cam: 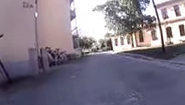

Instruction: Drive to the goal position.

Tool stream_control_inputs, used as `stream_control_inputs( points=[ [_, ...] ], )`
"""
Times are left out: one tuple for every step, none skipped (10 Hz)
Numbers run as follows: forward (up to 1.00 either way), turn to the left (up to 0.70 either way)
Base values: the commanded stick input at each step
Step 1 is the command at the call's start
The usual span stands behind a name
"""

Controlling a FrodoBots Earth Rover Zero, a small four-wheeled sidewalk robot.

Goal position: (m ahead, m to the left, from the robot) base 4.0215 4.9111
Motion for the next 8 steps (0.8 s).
stream_control_inputs(
  points=[
    [0.70,0.00],
    [0.70,0.00],
    [0.70,0.00],
    [0.70,0.00],
    [0.70,0.00],
    [0.70,-0.01],
    [0.70,-0.05],
    [0.70,-0.10]
  ],
)
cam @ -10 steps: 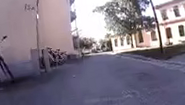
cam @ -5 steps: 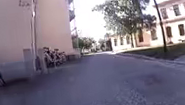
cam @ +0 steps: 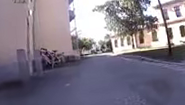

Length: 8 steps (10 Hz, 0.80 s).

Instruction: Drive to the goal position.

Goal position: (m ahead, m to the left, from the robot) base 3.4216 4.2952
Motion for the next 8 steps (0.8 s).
stream_control_inputs(
  points=[
    [0.70,-0.14],
    [0.70,-0.14],
    [0.70,-0.14],
    [0.70,-0.14],
    [0.70,-0.14],
    [0.70,-0.14],
    [0.70,-0.14],
    [0.70,-0.14]
  ],
)
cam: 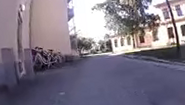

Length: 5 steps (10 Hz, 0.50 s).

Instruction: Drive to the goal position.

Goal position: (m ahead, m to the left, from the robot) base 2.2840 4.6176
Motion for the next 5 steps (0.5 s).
stream_control_inputs(
  points=[
    [0.70,-0.14],
    [0.70,-0.14],
    [0.70,-0.13],
    [0.70,-0.13],
    [0.70,-0.13]
  ],
)
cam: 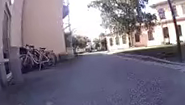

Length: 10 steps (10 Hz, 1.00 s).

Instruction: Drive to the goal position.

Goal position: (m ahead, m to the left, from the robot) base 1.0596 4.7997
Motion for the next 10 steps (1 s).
stream_control_inputs(
  points=[
    [0.70,-0.13],
    [0.70,-0.13],
    [0.70,-0.13],
    [0.70,-0.13],
    [0.70,-0.13],
    [0.70,-0.13],
    [0.70,-0.13],
    [0.70,-0.13],
    [0.70,-0.13],
    [0.70,-0.13]
  ],
)
